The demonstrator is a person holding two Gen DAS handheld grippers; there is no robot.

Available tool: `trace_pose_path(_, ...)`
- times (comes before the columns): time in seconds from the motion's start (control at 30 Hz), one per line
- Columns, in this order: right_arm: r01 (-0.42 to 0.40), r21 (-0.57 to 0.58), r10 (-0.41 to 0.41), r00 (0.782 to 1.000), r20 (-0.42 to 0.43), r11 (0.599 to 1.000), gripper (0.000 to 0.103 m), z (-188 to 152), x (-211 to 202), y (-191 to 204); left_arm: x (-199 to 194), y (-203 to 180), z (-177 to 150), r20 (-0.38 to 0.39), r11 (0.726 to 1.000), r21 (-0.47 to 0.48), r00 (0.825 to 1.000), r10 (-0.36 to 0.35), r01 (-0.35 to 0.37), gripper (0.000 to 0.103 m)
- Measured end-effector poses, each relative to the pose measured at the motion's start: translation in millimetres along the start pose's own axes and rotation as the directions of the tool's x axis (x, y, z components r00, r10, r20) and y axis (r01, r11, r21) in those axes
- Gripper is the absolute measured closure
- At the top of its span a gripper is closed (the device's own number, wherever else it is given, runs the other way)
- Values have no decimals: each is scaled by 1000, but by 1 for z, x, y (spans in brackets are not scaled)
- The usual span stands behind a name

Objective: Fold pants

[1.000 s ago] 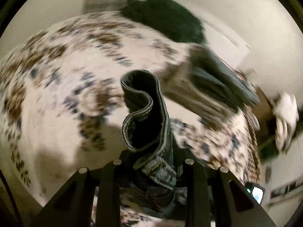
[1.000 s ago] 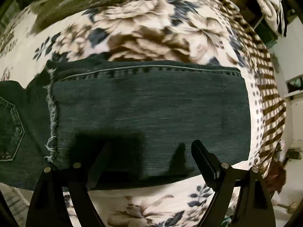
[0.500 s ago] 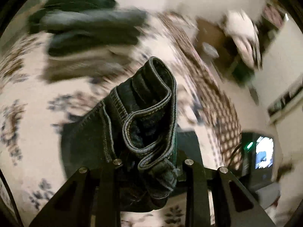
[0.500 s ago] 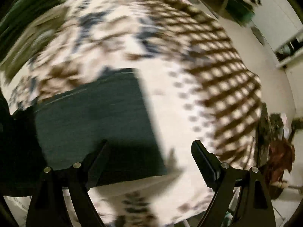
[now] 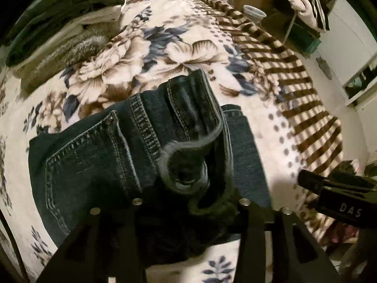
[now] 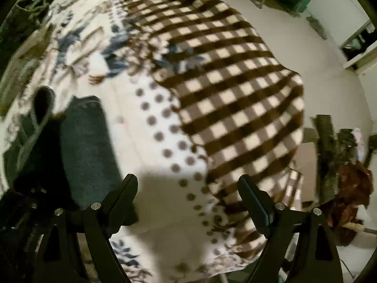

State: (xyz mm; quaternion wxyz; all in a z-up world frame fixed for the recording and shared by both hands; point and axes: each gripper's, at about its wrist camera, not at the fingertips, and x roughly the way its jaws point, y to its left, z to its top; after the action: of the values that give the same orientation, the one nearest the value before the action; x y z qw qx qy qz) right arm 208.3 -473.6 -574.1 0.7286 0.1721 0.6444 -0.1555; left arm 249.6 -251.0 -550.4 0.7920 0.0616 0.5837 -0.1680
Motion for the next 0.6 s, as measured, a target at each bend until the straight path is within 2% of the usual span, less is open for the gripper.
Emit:
trace_pose_path(0.03, -26, -5, 26, 1000, 8, 1000, 14, 4, -4, 1, -3, 2, 1, -7, 1000, -21, 1000, -5, 5, 61)
trace_pose_path(0.07, -61, -7, 61, 998, 16, 998, 14, 7, -8, 1, -7, 4, 2, -12, 999, -37, 1000, 0, 0, 56)
trace_pose_path(0.13, -144, -10, 144, 989, 26, 990, 14, 13, -16, 4, -23, 12, 4, 5, 996, -84, 1000, -31, 31, 38)
trace_pose_path(0.2, -260, -14, 260, 965, 14, 965, 14, 20, -23, 12, -45, 29, 4, 40, 987, -153, 998, -44, 49, 4)
trace_pose_path(0.3, -425, -41, 424, 905, -31, 904, 14, 31, -25, 33, -69, 65, 0, 60, 967, -254, 998, 23, -7, 1)
trace_pose_path(0.37, -467, -70, 462, 884, -77, 882, 14, 32, -18, 62, -71, 88, -4, 32, 951, -304, 997, 77, -64, 1)
trace_pose_path(0.47, -461, -118, 445, 885, -137, 880, 14, 36, 4, 96, -63, 123, -13, -39, 921, -355, 987, 158, -161, 1)
trace_pose_path(0.5, -463, -129, 438, 881, -179, 877, 14, 37, 15, 106, -58, 134, -16, -66, 912, -364, 982, 175, -187, 1)
trace_pose_path(0.53, -483, -133, 446, 864, -234, 865, 15, 35, 28, 118, -57, 140, -18, -75, 907, -368, 979, 190, -204, 1)
trace_pose_path(0.57, -477, -150, 436, 868, -238, 866, 25, 33, 32, 124, -55, 146, -19, -80, 903, -370, 975, 205, -220, 1)
trace_pose_path(0.6, -436, -193, 395, 893, -217, 879, 42, 28, 32, 130, -55, 151, -20, -83, 899, -370, 972, 220, -235, 1)
